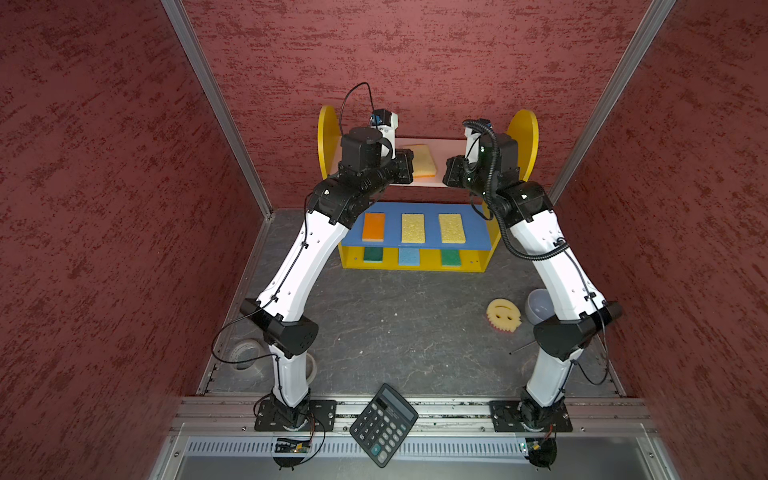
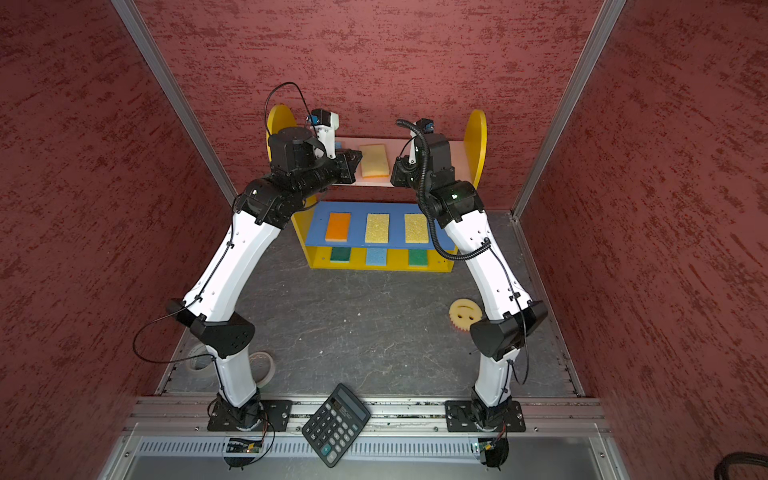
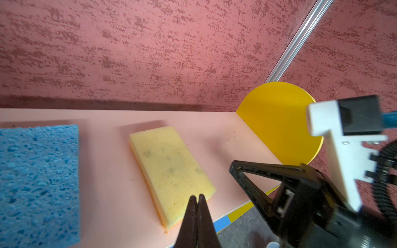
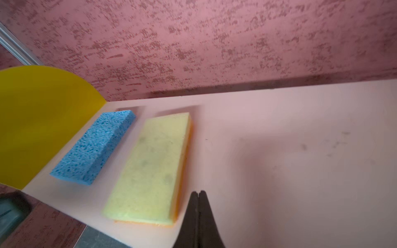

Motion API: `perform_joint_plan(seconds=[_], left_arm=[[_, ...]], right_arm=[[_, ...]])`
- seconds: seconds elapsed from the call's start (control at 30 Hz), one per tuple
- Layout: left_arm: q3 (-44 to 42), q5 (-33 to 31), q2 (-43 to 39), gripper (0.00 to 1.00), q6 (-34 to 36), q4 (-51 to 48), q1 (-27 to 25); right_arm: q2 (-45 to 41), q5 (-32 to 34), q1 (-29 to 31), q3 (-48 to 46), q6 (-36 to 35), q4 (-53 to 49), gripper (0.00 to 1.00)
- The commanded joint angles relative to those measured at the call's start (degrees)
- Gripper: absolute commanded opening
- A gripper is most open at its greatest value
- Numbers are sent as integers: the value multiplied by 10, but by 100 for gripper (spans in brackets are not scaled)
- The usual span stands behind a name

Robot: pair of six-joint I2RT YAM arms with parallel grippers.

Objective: Place and organize the cleaning sponges onto the shelf
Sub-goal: 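Open the left gripper and press the sponge flat with both grippers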

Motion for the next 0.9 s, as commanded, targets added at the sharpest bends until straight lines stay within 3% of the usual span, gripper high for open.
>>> perform_joint_plan(seconds=[0.0,0.5,0.87], left_arm=[[-2,42,14,0,-23,-31,-2],[27,47,33,0,-37,-58,3],[27,39,33,0,-44,-61,9]], right_arm=[[0,-27,-7,14,15,-13,0],[46,-105,-9,46,45,-24,0],[53,-123,-2,46,49,-30,0]])
